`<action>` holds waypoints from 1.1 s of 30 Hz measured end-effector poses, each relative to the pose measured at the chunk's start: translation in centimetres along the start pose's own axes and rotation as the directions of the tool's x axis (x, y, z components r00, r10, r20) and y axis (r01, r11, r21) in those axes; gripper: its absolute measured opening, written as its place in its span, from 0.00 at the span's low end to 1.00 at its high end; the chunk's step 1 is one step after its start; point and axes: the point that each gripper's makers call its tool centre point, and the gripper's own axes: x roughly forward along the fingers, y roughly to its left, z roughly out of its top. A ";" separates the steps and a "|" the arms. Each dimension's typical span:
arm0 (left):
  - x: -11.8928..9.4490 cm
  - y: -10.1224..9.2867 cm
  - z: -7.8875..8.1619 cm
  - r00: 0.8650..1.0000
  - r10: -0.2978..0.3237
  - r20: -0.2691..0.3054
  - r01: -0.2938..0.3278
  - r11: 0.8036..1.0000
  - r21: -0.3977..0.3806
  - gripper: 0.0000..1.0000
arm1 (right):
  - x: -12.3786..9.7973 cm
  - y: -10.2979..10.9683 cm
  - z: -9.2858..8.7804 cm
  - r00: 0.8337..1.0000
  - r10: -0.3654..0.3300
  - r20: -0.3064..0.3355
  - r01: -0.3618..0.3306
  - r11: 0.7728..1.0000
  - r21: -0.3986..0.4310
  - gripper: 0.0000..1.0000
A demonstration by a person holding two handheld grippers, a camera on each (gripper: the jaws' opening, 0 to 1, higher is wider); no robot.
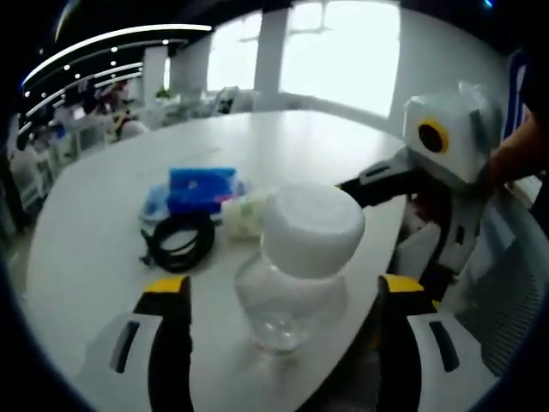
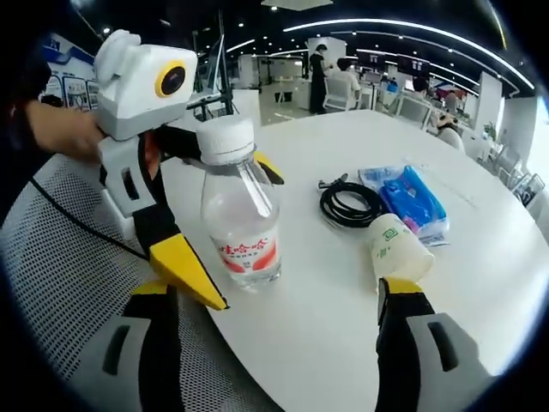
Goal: Arrange the tabletop items into an orderly group along one side of the table until the central work area is clear of visible clutter.
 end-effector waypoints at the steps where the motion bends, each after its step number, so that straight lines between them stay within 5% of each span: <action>1: 0.0 0.0 0.0 1.000 0.001 -0.001 -0.001 1.000 -0.001 0.89 | -0.3 -0.2 0.1 1.000 -0.006 0.004 0.006 1.000 -0.005 0.97; 11: 0.2 0.5 0.4 1.000 0.020 0.023 -0.020 1.000 -0.010 1.00 | -3.1 -1.7 0.7 0.996 -0.083 0.026 0.082 0.997 0.008 1.00; 33: 0.5 0.8 0.2 0.999 0.035 -0.016 -0.034 0.998 0.045 1.00 | -7.5 -4.1 0.7 0.965 -0.256 0.063 0.253 0.966 0.050 1.00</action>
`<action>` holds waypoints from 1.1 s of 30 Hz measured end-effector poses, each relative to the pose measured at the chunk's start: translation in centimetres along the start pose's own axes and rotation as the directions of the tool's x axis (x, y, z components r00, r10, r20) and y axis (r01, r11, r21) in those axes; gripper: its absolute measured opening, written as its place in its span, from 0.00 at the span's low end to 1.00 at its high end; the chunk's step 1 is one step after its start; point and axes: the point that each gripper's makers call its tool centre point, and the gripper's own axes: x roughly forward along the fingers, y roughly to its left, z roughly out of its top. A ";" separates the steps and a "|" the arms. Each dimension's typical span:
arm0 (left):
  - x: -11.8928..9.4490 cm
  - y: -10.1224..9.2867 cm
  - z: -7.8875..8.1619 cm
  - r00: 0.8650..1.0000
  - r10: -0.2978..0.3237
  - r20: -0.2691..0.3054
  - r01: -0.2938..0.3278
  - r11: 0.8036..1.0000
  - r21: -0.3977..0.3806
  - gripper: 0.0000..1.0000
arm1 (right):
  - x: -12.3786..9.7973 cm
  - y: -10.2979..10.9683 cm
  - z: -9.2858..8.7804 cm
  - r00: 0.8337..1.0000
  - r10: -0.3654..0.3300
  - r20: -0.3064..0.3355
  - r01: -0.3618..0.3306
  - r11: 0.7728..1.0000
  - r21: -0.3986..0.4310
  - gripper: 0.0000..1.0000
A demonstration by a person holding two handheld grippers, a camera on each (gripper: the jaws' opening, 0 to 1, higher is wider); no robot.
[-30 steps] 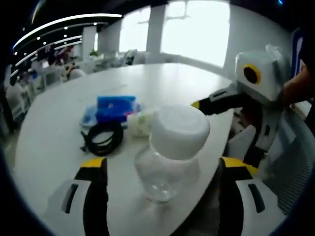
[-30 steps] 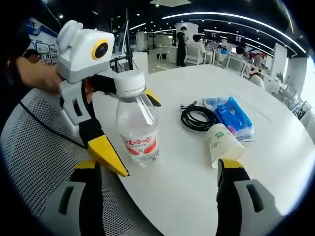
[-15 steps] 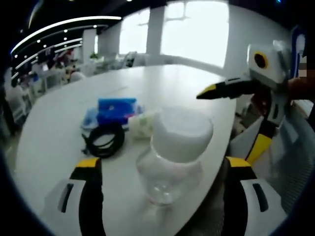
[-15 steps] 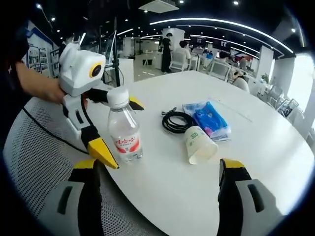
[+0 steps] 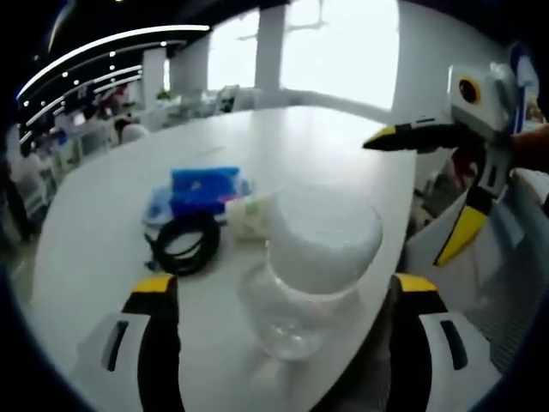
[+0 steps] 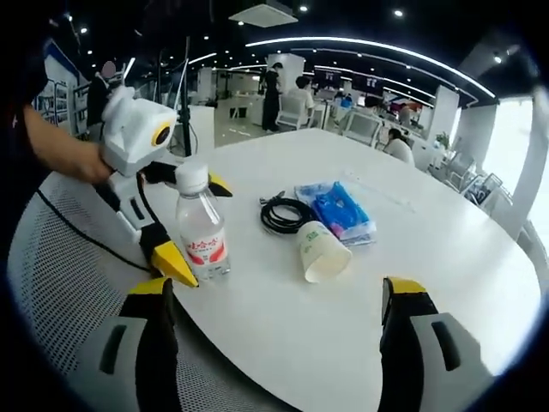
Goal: Arrange the tabletop items into an orderly group along one side of the table until the central work area is clear of visible clutter.
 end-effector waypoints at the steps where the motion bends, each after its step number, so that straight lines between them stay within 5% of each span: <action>1: 0.0 0.2 0.1 1.000 0.004 -0.003 -0.004 1.000 0.004 1.00 | -0.1 -0.1 0.0 1.000 -0.007 0.000 0.007 1.000 -0.001 1.00; 7: 0.3 0.3 0.2 1.000 0.015 -0.012 -0.015 0.999 -0.046 0.98 | -0.9 -1.2 -0.4 0.998 -0.064 0.007 0.064 0.998 -0.003 1.00; 13: 0.5 0.3 -0.1 0.998 0.053 -0.033 -0.055 0.997 -0.058 0.87 | -0.8 -1.7 -0.1 0.994 -0.105 0.025 0.106 0.994 -0.039 0.96; 25: 0.4 0.3 -0.8 0.998 0.050 -0.046 -0.054 0.995 -0.078 0.65 | -0.6 -1.5 -0.4 0.996 -0.085 0.018 0.085 0.996 -0.007 0.95; 30: 0.3 -0.1 -0.7 0.999 0.023 -0.041 -0.025 0.999 -0.034 0.48 | -0.5 -1.5 -0.6 0.997 -0.080 0.014 0.080 0.997 -0.001 0.95; 33: 0.2 0.3 -0.8 0.998 0.033 -0.048 -0.033 0.999 -0.003 0.47 | -0.5 -1.5 -0.6 0.997 -0.076 0.011 0.076 0.997 0.005 0.94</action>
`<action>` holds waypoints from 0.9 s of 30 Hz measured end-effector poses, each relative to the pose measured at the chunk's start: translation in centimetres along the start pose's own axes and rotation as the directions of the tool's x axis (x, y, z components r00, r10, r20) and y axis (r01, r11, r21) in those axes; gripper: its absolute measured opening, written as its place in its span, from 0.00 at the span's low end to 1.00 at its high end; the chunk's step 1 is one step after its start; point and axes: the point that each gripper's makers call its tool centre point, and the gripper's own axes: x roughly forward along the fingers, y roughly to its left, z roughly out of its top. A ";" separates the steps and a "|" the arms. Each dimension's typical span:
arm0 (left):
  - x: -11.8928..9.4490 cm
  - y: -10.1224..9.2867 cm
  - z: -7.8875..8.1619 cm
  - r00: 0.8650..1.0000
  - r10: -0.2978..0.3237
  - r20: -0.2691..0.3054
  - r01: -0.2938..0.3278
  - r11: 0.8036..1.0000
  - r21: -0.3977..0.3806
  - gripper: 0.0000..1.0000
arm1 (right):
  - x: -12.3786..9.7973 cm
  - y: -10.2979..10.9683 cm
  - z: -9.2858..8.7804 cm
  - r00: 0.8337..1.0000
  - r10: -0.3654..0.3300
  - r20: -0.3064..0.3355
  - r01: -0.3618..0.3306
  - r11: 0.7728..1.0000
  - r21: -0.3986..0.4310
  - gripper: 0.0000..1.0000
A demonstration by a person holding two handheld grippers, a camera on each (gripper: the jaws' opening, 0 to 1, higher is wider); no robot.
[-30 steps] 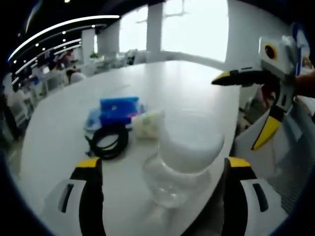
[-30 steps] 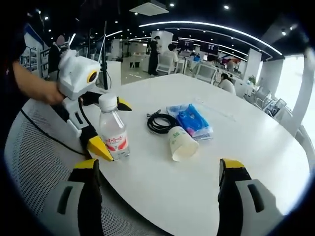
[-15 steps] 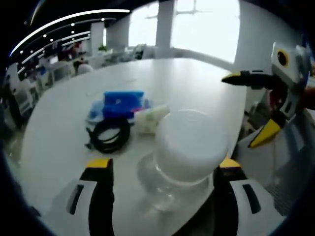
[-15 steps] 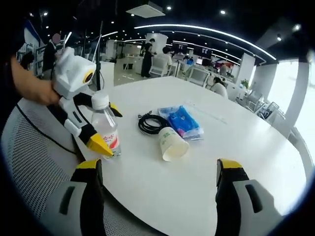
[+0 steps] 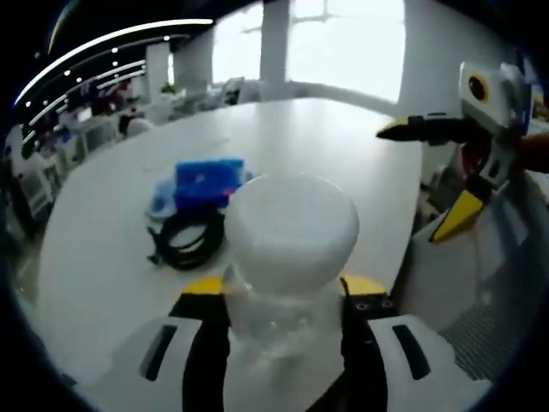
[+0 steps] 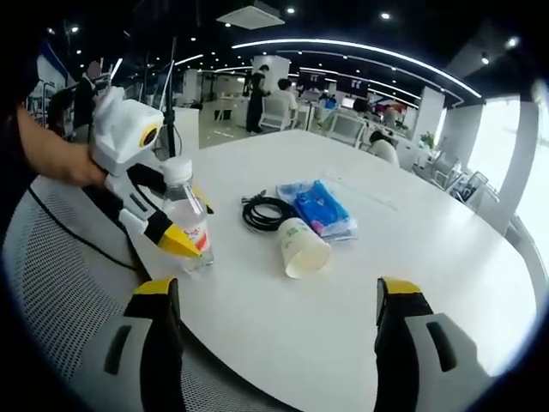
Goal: Arrange the tabletop items into an orderly group along one side of the table until the central work area is clear of visible clutter.
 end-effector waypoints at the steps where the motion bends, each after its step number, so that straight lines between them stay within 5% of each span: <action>1: 0.0 0.2 0.0 1.000 -0.001 0.001 0.001 1.000 -0.010 0.47 | 0.0 0.0 0.0 1.000 0.000 0.000 0.000 1.000 -0.001 0.94; 27: -0.3 0.8 -0.2 1.000 -0.013 -0.006 0.013 0.998 0.056 0.42 | 0.0 0.4 -0.4 1.000 0.012 -0.018 -0.013 1.000 -0.018 0.92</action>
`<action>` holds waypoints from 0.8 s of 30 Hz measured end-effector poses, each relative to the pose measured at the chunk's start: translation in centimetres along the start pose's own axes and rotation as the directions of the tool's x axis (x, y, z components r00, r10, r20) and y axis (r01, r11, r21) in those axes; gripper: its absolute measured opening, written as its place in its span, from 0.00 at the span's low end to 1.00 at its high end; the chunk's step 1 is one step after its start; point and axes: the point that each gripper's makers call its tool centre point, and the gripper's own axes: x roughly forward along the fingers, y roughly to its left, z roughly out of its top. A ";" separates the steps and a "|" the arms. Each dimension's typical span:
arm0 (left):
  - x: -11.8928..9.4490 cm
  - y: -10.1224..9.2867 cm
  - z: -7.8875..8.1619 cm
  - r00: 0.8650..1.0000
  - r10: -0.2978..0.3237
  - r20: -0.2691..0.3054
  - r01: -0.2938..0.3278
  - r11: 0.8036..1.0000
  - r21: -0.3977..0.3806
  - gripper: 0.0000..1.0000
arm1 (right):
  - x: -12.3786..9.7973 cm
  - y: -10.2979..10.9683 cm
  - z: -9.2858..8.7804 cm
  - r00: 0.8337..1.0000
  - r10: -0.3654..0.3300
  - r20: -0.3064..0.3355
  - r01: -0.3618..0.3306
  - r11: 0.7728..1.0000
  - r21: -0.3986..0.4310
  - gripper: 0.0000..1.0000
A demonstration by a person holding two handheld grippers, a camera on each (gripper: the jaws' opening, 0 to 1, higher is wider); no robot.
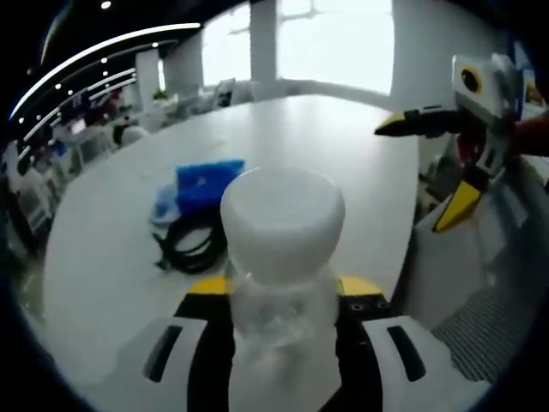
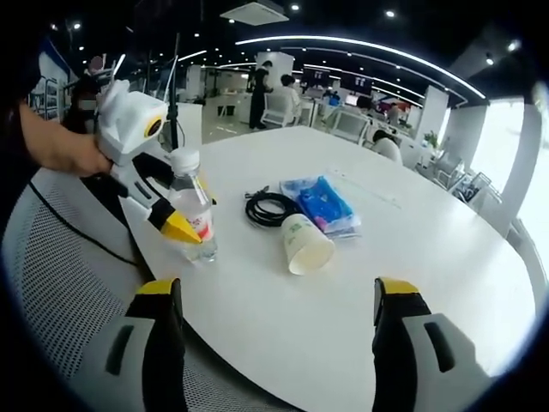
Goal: Arrange the tabletop items into an orderly group along one side of the table until the central work area is clear of visible clutter.
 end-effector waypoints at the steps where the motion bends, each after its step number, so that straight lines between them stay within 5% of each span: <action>1: 0.0 0.0 0.0 1.000 0.000 0.000 0.000 1.000 0.000 0.42 | 0.0 0.0 0.0 1.000 0.000 0.000 0.000 1.000 0.000 0.92; 24: -0.5 0.6 0.3 1.000 -0.007 -0.004 0.007 1.000 -0.023 0.39 | 0.0 -0.1 0.1 1.000 -0.005 0.004 0.005 1.000 -0.002 0.91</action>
